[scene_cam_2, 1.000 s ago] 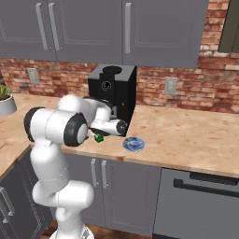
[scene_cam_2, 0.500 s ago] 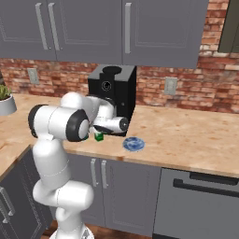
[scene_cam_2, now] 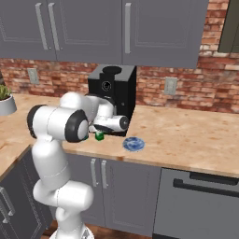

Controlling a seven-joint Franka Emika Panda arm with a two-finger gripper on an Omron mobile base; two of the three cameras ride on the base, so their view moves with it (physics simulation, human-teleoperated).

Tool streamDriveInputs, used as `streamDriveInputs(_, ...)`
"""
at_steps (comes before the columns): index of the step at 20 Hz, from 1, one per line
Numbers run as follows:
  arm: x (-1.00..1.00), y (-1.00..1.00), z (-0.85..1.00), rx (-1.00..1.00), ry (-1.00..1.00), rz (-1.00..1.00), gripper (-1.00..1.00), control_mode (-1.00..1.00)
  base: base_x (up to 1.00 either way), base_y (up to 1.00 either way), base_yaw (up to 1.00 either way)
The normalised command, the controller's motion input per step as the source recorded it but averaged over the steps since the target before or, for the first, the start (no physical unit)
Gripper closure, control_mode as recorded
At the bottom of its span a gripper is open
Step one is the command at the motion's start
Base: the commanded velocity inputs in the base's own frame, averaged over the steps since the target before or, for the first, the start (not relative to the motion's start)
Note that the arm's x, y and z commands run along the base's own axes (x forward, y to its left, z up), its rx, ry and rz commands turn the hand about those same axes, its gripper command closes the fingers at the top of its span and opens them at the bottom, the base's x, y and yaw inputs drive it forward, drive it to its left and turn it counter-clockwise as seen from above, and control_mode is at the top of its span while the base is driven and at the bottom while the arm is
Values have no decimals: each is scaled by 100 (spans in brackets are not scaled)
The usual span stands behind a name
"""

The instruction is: Take a sugar cube from the saucer and place it inside the coffee. Then, grab milk from the fridge and place it next to the coffee on the counter to sweeten the coffee.

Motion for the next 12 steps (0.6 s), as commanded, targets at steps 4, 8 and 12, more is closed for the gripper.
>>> streamDriveInputs(4, -18, 4, 0, -1, 0, 0, -100, -100, 0, 0, 0)
streamDriveInputs(8, -9, 0, 0, 0, -1, 0, -100, -100, 0, 0, 0)
streamDriveInputs(12, 0, 0, 2, 0, -1, 0, -100, -100, 0, 0, 0)
